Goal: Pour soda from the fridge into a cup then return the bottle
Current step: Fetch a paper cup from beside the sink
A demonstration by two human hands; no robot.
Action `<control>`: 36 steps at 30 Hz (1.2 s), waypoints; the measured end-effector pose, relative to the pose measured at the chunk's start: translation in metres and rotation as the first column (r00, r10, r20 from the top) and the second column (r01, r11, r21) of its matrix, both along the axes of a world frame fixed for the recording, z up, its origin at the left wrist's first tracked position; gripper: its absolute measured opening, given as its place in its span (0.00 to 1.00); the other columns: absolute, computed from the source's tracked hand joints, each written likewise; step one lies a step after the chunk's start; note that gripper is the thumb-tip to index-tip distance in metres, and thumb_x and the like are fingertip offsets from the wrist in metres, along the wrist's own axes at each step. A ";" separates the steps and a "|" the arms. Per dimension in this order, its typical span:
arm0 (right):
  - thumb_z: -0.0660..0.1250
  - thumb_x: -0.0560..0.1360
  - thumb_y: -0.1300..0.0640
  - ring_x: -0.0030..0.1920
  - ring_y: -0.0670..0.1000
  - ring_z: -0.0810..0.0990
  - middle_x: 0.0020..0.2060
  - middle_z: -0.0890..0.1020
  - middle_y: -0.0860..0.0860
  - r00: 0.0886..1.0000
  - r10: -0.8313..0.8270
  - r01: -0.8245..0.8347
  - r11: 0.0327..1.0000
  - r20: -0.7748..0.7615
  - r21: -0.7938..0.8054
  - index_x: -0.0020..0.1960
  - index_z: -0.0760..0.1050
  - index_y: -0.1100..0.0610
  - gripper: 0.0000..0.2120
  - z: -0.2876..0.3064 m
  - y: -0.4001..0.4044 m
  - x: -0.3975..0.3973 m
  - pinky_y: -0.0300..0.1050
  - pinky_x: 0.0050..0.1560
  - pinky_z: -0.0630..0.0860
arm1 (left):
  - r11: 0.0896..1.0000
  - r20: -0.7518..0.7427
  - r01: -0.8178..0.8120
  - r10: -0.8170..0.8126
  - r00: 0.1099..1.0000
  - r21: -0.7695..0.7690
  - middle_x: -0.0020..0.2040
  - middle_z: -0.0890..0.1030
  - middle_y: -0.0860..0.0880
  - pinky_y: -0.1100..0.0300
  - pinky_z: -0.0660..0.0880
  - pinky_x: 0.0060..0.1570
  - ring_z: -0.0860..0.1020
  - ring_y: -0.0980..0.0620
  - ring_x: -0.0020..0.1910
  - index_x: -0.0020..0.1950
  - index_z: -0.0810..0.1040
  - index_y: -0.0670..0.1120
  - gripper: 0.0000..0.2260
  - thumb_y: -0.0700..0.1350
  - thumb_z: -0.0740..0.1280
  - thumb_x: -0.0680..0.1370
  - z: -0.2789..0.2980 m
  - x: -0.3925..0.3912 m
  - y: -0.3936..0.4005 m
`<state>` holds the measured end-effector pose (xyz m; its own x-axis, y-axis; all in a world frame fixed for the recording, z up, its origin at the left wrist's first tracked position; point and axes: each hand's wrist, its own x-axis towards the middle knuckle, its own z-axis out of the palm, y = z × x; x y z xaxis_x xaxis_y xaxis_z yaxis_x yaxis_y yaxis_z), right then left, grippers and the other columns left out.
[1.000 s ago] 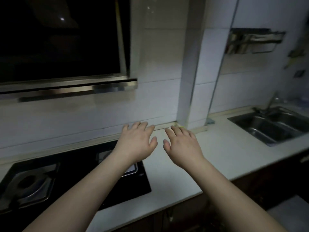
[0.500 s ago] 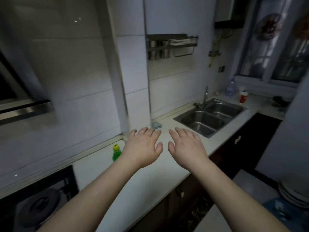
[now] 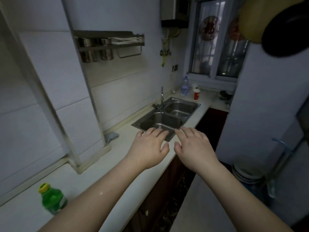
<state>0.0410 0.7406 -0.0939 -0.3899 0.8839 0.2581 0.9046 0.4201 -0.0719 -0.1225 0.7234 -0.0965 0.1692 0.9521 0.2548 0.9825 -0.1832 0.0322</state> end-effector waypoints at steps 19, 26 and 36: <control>0.51 0.81 0.47 0.76 0.54 0.51 0.77 0.55 0.50 0.937 -0.350 0.350 0.937 -0.010 -0.014 0.77 0.54 0.49 0.25 -0.005 0.149 0.057 0.51 0.74 0.49 | 0.954 0.005 0.299 -0.299 0.954 -0.024 0.77 0.61 0.52 0.42 0.58 0.72 0.57 0.50 0.76 0.78 0.58 0.53 0.25 0.58 0.50 0.81 0.001 0.065 0.197; 0.52 0.81 0.46 0.76 0.54 0.53 0.77 0.57 0.51 0.924 -0.383 0.383 0.923 -0.005 -0.034 0.77 0.53 0.49 0.26 -0.017 0.208 0.110 0.51 0.75 0.53 | 0.955 -0.021 0.295 -0.295 0.955 -0.005 0.77 0.61 0.51 0.43 0.57 0.72 0.56 0.50 0.77 0.78 0.57 0.53 0.24 0.57 0.50 0.82 0.000 0.112 0.263; 0.51 0.81 0.46 0.76 0.54 0.53 0.77 0.56 0.52 0.947 -0.322 0.320 0.946 -0.018 -0.047 0.78 0.52 0.50 0.26 -0.020 0.323 0.193 0.51 0.74 0.52 | 0.977 -0.088 0.202 -0.208 0.974 -0.067 0.78 0.59 0.49 0.43 0.55 0.73 0.55 0.46 0.77 0.78 0.56 0.52 0.26 0.58 0.49 0.82 -0.012 0.186 0.373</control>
<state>0.2342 1.0632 -0.1134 -0.0775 0.9716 0.2236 0.9887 0.1038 -0.1082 0.0637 1.0964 -0.1082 0.3830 0.9071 0.1743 0.9233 -0.3817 -0.0421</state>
